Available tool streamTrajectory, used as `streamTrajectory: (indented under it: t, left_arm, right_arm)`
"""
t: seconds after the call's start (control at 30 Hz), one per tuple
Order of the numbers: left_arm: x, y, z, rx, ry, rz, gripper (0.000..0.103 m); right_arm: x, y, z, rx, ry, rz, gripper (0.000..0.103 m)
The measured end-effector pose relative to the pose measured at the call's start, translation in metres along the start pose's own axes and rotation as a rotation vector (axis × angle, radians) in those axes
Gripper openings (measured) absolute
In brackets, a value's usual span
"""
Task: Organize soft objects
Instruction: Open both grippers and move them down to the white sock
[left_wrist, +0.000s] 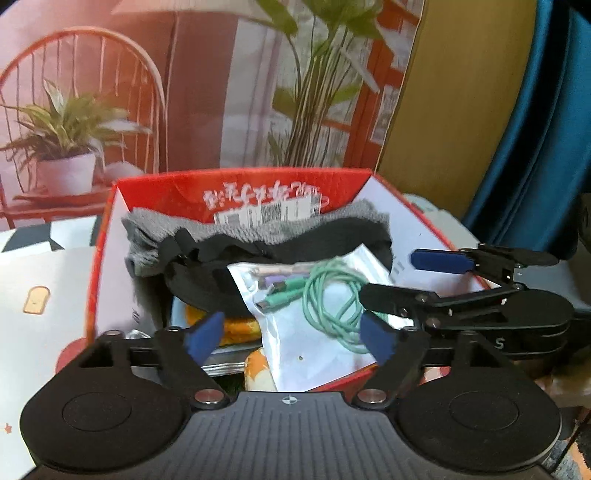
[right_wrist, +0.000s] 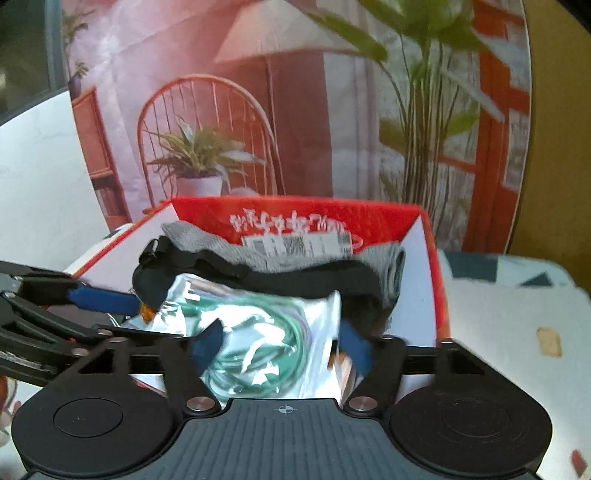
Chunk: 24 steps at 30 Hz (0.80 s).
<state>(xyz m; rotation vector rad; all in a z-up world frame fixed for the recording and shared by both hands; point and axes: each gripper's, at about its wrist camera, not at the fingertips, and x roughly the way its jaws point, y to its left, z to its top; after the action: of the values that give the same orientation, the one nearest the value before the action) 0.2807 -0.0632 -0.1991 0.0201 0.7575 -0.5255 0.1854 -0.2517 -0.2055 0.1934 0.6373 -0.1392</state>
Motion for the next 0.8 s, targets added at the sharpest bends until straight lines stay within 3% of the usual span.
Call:
streamTrajectory:
  t: [0.13,0.23,0.47,0.57,0.8]
  left_arm:
    - [-0.024,0.003,-0.003,-0.033,-0.051,0.028,0.100]
    - [-0.044,0.006,-0.010,-0.066,-0.078,0.050,0.103]
    - [-0.081,0.008,-0.051,-0.137,-0.097,0.095,0.103]
    - [-0.088,0.006,-0.076,-0.138,-0.070,0.112,0.103]
    - [-0.092,0.002,-0.131,-0.135,0.013,0.134,0.103]
  right_arm:
    - [-0.017,0.000,0.002,-0.004,-0.039,0.000,0.091]
    - [-0.032,-0.001,-0.002,0.004,-0.066,-0.011,0.102]
    - [-0.065,-0.008,-0.032,0.053,-0.080,-0.018,0.103]
    - [-0.084,-0.002,-0.052,0.002,-0.152,-0.043,0.103]
    - [-0.092,0.002,-0.096,0.029,-0.063,-0.029,0.103]
